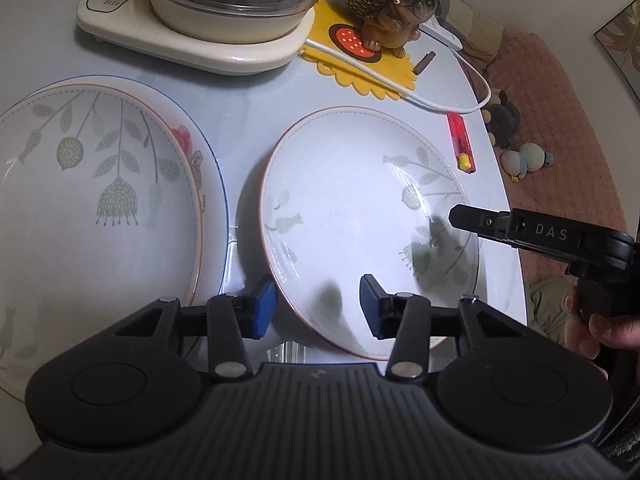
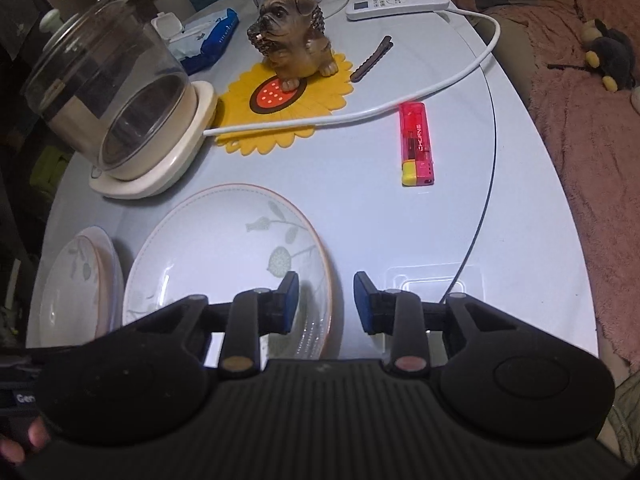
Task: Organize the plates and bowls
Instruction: 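Close the right tool on the rim of the second leaf plate, then carry the second leaf plate with the right tool onto the plate stack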
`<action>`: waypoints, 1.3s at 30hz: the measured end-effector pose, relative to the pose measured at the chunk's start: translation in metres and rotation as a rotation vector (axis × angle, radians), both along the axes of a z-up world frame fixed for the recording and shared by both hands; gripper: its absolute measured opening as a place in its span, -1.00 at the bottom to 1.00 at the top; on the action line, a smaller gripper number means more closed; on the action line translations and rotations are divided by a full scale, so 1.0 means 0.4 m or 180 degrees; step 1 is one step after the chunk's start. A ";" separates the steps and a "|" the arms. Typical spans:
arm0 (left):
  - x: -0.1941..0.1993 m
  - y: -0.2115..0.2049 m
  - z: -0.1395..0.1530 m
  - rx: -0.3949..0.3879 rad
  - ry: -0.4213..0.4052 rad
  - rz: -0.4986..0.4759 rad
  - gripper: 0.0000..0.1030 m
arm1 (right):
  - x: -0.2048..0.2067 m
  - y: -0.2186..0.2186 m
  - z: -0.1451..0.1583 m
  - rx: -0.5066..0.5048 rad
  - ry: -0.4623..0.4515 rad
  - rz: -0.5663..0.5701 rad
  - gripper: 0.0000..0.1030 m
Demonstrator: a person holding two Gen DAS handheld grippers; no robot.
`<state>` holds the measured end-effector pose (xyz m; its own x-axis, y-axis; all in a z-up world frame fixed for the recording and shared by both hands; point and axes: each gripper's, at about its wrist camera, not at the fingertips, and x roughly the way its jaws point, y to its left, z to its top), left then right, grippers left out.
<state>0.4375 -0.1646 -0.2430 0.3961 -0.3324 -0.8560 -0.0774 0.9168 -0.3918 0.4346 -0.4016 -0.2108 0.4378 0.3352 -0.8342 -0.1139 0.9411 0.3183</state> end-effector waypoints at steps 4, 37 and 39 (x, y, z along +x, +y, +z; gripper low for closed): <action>0.016 0.001 -0.009 0.0015 0.0003 -0.0001 -0.01 | 0.015 0.003 -0.016 0.0026 0.0010 0.0022 -0.36; -0.021 0.101 0.173 -0.0244 -0.0278 0.0186 -0.07 | -0.038 0.037 0.142 0.0313 -0.0137 0.0136 -0.60; -0.038 0.117 0.195 -0.0271 -0.0311 0.0197 -0.07 | -0.058 0.047 0.163 0.0325 -0.0147 0.0100 -0.60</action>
<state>0.4224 -0.1176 -0.1652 0.4982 -0.3746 -0.7820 -0.0903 0.8745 -0.4765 0.4113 -0.3828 -0.1457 0.4631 0.4315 -0.7742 -0.1595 0.8998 0.4061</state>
